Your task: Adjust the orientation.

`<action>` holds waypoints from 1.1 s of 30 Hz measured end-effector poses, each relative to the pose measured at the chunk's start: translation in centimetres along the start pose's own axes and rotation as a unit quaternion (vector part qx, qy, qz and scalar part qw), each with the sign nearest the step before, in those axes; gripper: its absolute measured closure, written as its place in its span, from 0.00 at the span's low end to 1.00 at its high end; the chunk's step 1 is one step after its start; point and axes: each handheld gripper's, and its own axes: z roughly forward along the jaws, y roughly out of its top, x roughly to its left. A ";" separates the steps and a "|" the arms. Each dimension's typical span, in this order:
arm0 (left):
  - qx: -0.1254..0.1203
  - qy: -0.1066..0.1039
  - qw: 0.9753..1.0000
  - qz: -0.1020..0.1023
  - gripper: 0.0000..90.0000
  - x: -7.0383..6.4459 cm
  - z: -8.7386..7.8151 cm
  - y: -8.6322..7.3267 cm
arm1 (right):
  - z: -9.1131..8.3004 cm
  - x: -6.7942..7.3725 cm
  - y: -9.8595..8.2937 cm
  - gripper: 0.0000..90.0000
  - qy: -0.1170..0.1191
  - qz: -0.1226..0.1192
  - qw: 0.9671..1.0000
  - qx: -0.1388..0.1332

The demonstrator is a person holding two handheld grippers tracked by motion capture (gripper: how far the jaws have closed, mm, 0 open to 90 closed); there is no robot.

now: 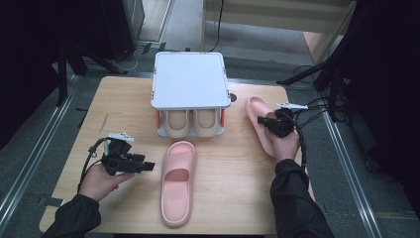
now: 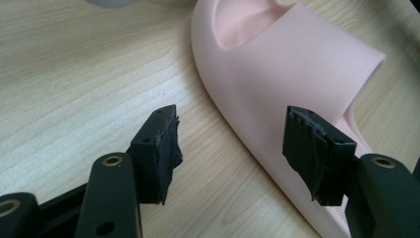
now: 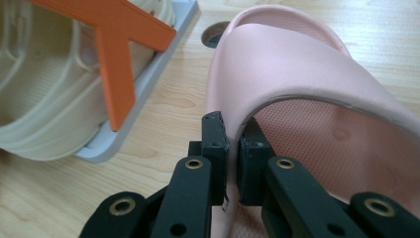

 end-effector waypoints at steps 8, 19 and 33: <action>-0.001 -0.006 1.000 0.009 0.44 -0.2 0.2 0.5 | -2.6 2.2 0.0 0.95 0.013 -0.024 1.000 0.010; -0.015 -0.014 1.000 0.017 0.53 -0.5 0.4 1.5 | -5.5 6.3 -1.6 0.95 0.040 -0.054 0.998 0.011; -0.010 -0.016 0.999 0.042 0.59 -1.0 1.3 2.6 | -7.9 10.2 -5.0 0.95 0.068 -0.060 0.996 0.024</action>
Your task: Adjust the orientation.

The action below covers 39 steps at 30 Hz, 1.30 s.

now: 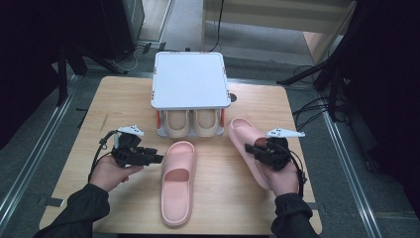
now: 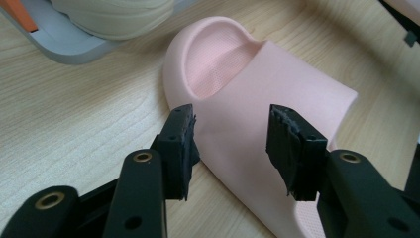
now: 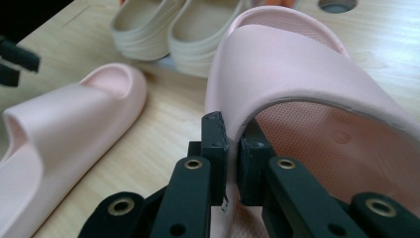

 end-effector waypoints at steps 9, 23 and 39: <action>-0.002 -0.007 1.000 0.000 0.57 0.0 0.5 0.6 | 0.8 2.9 -1.5 0.95 0.020 -0.022 0.999 0.026; 0.004 -0.014 1.000 0.002 0.55 -0.1 1.1 1.1 | 4.0 6.0 -3.0 0.95 0.027 -0.051 0.995 0.082; 0.006 -0.009 1.000 0.012 0.57 -0.3 1.1 1.1 | 6.5 9.0 -3.9 0.89 0.015 -0.080 0.991 0.104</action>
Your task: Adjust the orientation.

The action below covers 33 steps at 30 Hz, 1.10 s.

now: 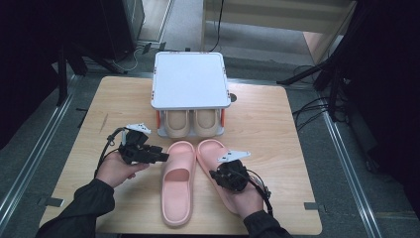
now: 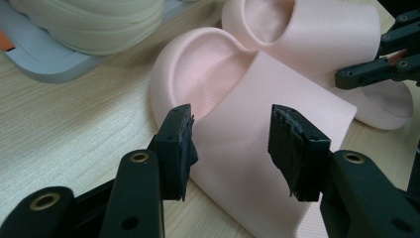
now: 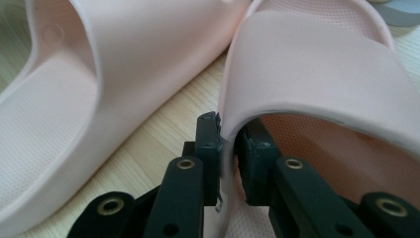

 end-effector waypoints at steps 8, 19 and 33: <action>-0.008 -0.002 1.000 0.005 0.62 0.0 -0.2 0.0 | -2.0 -0.6 0.1 0.78 0.030 0.013 0.999 -0.033; -0.005 -0.001 1.000 -0.001 0.76 0.2 -0.7 -0.5 | -5.7 -3.1 -0.7 0.95 0.035 0.032 0.997 -0.054; 0.018 0.002 0.999 -0.034 0.85 1.0 -0.3 -2.1 | -4.5 -8.3 -0.9 0.96 0.002 0.063 0.998 -0.015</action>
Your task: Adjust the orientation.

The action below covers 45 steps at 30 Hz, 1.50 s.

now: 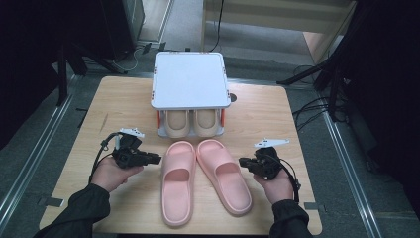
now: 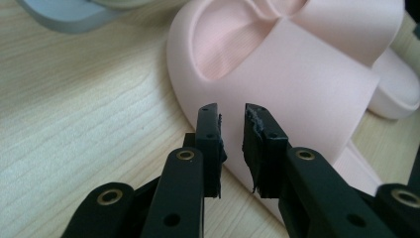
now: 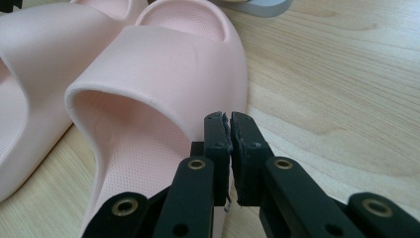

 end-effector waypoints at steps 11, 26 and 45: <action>0.032 0.002 0.999 0.006 0.84 -0.1 1.5 -0.3 | 0.7 0.3 0.2 0.95 -0.002 -0.007 1.000 0.011; 0.035 -0.007 0.999 0.019 0.84 -1.3 2.0 -0.2 | 1.5 1.4 0.4 0.94 0.003 -0.020 1.000 0.015; 0.014 -0.016 1.000 0.017 0.80 -1.3 1.1 0.3 | 1.0 1.1 0.7 0.88 0.021 -0.007 1.000 -0.019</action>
